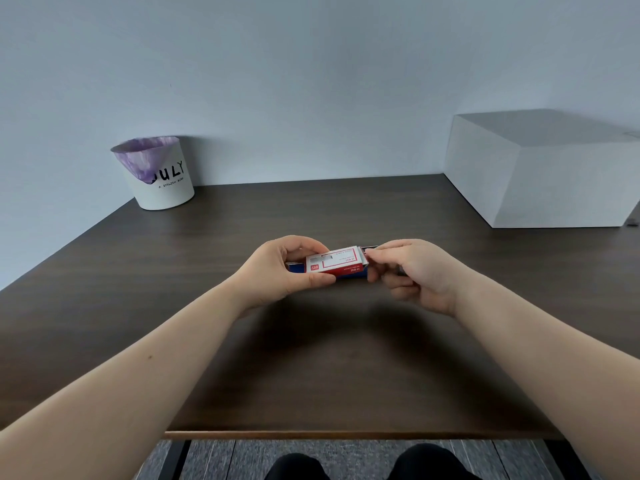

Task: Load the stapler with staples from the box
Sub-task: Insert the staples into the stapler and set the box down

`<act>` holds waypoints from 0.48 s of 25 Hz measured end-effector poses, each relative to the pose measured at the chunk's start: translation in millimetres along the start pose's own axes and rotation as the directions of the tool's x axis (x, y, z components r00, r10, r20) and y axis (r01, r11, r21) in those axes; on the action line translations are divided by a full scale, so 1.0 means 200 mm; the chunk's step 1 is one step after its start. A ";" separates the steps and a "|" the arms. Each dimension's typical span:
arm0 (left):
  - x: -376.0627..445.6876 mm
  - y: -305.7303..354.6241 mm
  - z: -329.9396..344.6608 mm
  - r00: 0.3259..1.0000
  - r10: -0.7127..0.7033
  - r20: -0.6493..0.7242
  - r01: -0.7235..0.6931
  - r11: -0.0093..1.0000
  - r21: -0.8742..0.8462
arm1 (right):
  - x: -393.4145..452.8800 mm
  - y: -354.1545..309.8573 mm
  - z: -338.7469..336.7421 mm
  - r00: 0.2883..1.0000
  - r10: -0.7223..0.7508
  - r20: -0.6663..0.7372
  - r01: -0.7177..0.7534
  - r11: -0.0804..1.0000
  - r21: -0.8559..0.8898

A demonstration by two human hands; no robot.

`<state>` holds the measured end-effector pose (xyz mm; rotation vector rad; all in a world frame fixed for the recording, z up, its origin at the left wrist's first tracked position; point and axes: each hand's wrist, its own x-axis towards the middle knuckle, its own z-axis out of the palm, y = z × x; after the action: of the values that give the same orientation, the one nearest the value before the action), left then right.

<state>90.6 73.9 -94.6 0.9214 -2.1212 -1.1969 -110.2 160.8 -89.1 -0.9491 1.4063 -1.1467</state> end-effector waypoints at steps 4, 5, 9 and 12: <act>0.00 0.01 0.00 1.000 0.006 0.017 -0.005 1.000 -0.028 | 0.00 0.04 0.00 0.999 0.005 0.047 -0.013 0.983 0.183; 0.00 0.01 0.00 1.000 0.004 0.022 -0.003 0.999 -0.033 | 0.00 0.04 0.00 0.999 0.007 0.050 -0.016 0.982 0.188; 0.00 -0.01 0.01 0.999 -0.015 0.034 0.016 0.999 -0.038 | 0.02 0.06 0.01 0.998 0.027 0.057 -0.035 0.990 0.139; -0.01 0.00 0.01 0.999 -0.009 0.032 0.012 0.996 -0.090 | 0.01 0.05 0.02 0.994 0.067 0.083 -0.071 0.997 0.039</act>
<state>90.7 75.9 -95.6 0.8802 -2.0708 -1.3099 -107.0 159.9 -99.9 -0.9014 1.3344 -1.0698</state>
